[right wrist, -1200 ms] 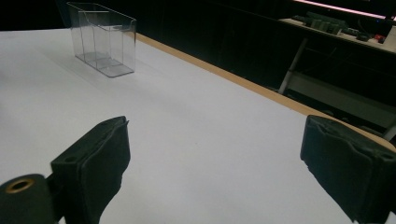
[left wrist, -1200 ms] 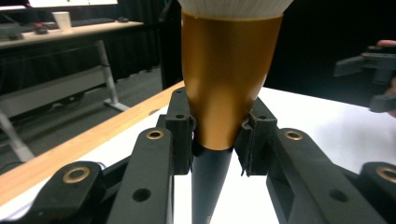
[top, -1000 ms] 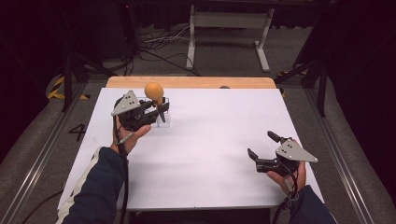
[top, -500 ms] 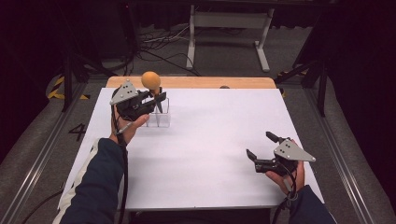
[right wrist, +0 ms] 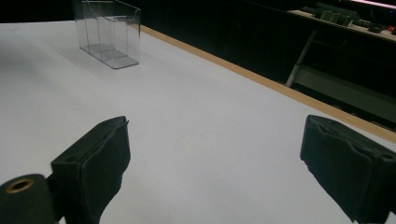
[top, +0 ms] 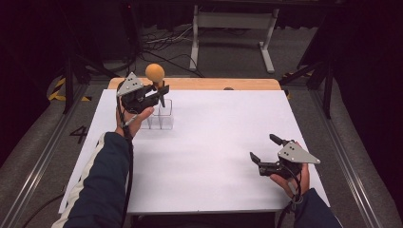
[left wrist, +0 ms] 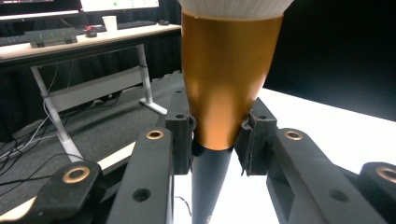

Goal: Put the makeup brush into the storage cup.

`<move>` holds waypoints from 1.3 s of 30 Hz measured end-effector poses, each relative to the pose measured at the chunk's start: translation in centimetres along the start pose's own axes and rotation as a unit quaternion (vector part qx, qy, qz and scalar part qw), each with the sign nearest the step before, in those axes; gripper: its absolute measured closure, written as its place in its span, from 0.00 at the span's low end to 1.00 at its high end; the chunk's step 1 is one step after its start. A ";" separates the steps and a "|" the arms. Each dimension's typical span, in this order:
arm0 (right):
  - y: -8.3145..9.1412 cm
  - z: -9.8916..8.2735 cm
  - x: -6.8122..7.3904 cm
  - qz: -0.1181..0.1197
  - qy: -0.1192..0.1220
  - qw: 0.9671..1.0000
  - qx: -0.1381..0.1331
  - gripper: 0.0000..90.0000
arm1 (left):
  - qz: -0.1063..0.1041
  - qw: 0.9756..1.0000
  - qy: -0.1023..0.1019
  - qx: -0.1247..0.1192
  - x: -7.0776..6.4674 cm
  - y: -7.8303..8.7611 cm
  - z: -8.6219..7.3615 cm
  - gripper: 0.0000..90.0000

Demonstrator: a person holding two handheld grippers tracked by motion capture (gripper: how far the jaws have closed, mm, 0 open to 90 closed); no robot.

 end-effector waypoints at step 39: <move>-0.2 -0.3 0.3 0.009 0.008 1.000 0.010 0.10 | 0.026 0.999 0.020 0.042 2.3 -3.3 -4.2 0.78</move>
Point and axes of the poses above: each handheld gripper's, and its own axes: y roughly backward along the jaws, z roughly out of its top, x roughly to its left, the point moved 9 cm from there along -y, roughly forward along the jaws, and after that the axes turned 3 degrees about -x, right-handed, at the moved point
